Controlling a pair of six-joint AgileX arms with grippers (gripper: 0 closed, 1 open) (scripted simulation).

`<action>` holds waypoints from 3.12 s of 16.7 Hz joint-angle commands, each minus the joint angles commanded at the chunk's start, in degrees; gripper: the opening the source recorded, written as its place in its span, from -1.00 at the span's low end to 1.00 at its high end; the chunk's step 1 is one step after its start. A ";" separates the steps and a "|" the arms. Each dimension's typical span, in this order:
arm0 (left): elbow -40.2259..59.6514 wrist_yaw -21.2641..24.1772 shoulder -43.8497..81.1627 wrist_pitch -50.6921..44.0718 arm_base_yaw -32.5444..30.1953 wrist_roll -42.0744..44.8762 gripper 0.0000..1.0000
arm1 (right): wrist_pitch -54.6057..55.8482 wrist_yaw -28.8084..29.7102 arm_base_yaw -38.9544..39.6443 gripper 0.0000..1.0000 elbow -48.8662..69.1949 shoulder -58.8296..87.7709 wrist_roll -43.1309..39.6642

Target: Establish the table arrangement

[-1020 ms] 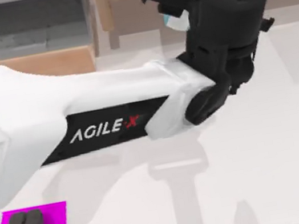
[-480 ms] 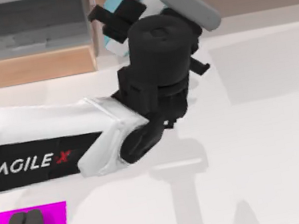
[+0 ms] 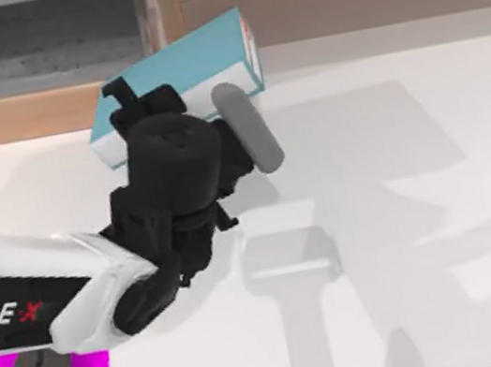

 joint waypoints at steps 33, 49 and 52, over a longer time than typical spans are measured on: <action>6.65 26.55 8.31 6.79 29.54 31.65 -0.85 | 0.00 0.00 0.00 1.00 0.00 0.00 0.00; 6.65 26.55 8.31 6.79 29.54 31.65 1.00 | 0.00 0.00 0.00 1.00 0.00 0.00 0.00; 6.65 26.55 8.31 6.79 29.54 31.65 1.00 | 0.00 0.00 0.00 1.00 0.00 0.00 0.00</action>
